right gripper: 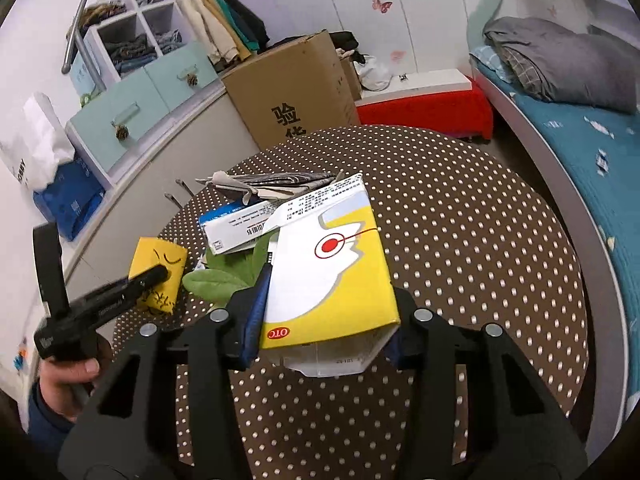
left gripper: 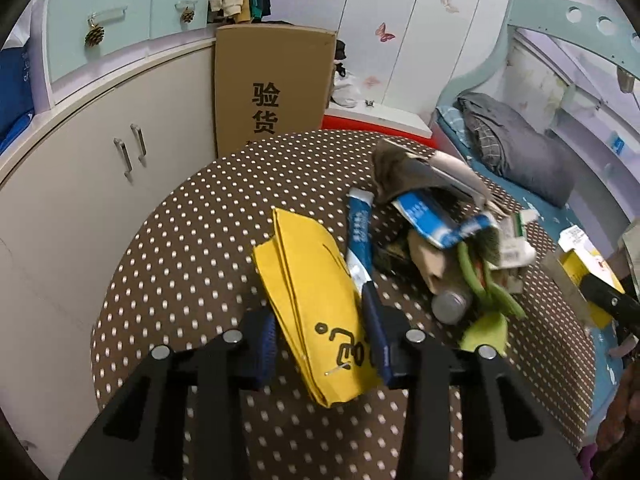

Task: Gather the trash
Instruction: 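Carry the box and yellow bag to the blue bin and release them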

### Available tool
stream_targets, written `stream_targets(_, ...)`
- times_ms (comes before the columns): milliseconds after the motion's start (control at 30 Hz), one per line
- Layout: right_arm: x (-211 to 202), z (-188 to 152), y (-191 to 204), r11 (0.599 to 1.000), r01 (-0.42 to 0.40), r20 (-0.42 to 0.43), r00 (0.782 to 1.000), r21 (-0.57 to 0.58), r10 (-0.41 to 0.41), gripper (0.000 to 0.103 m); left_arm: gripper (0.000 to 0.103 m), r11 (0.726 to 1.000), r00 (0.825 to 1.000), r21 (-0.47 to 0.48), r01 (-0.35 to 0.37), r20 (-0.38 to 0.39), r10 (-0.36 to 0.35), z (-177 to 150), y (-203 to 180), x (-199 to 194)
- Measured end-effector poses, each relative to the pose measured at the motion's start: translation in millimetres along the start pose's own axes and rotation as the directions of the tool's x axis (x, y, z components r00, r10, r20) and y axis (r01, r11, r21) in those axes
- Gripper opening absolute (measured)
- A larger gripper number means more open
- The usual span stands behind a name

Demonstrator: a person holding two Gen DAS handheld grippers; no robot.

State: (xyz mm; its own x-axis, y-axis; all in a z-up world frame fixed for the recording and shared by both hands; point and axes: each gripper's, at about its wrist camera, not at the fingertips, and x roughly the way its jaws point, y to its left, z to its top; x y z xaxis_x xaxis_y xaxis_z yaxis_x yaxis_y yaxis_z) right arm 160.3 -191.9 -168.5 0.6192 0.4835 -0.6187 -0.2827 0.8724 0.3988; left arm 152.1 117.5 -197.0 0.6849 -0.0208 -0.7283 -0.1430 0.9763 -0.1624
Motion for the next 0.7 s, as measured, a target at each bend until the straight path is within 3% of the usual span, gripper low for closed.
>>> stream_targets(433, -77, 9, -38, 0.993, -0.025, 0.155, 0.988, 0.114, 0.007, 0.046, 0.038, 0.989, 0.984, 0.091, 0.121, 0.117, -0.131, 10, -56, -70)
stream_targets(700, -126, 12, -79, 0.979, 0.008, 0.244, 0.968, 0.202, -0.058, 0.046, 0.038, 0.953, 0.955, 0.194, 0.233, 0.139, -0.262, 22, -130, -87)
